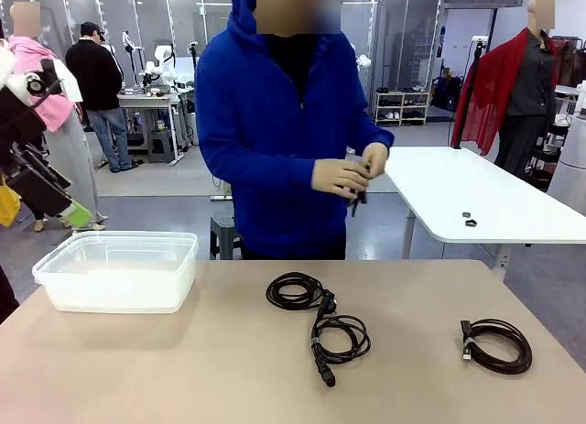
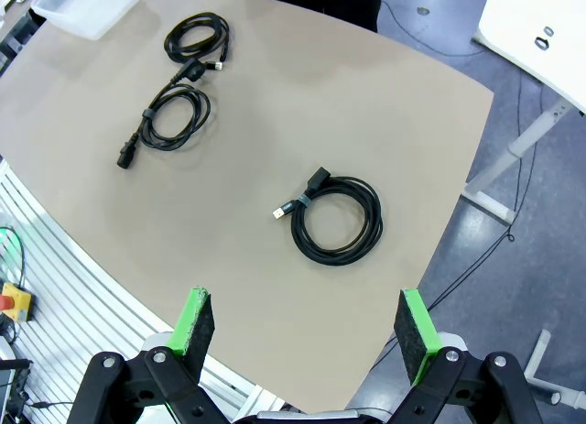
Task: Organize and store the cables.
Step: Place the Power Cable into the Organizing box.
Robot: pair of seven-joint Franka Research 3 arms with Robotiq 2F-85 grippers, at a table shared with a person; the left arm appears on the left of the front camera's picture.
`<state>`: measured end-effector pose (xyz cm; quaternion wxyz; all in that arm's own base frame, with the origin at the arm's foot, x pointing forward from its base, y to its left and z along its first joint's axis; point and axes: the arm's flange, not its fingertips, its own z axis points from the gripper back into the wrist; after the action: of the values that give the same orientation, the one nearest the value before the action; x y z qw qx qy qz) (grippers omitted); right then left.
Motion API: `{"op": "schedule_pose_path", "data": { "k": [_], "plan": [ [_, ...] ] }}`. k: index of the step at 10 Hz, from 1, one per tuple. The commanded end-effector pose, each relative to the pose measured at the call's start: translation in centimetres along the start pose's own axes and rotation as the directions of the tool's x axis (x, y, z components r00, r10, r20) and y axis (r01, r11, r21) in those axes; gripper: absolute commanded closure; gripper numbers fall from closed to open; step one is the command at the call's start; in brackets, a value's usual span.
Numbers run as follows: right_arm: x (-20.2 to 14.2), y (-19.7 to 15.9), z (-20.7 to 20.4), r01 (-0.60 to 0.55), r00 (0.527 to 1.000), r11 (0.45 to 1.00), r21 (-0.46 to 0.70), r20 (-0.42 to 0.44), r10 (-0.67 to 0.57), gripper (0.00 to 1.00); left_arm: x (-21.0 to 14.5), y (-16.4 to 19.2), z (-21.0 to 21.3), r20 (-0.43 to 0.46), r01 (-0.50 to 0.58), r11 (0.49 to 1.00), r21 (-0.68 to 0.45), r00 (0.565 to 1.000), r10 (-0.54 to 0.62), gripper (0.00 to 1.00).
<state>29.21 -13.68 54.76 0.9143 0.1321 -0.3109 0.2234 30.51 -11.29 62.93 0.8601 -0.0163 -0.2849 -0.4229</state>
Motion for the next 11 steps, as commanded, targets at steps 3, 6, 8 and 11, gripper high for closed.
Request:
{"op": "schedule_pose_path", "data": {
  "k": [3,6,8,11],
  "plan": [
    [0.1,0.0,0.0,0.002,1.0,1.0,0.0,-0.002,-0.002,0.0,7.0,-2.1,-3.8,0.023,-0.21,0.977,-0.039,0.977,0.211,0.0],
    [0.1,0.0,0.0,0.002,1.0,1.0,0.0,-0.002,-0.002,0.0,8.5,-4.1,-6.0,-0.005,-0.29,0.957,-0.027,0.957,0.29,0.0],
    [0.1,0.0,0.0,0.002,1.0,1.0,0.0,-0.002,-0.002,0.0,7.7,-3.8,-5.2,-0.001,-0.294,0.956,-0.006,0.956,0.294,0.0],
    [0.1,0.0,0.0,0.002,1.0,1.0,0.0,-0.002,-0.002,0.0,8.4,-4.1,-5.9,-0.013,-0.281,0.959,-0.027,0.96,0.281,0.0]
  ]
}}
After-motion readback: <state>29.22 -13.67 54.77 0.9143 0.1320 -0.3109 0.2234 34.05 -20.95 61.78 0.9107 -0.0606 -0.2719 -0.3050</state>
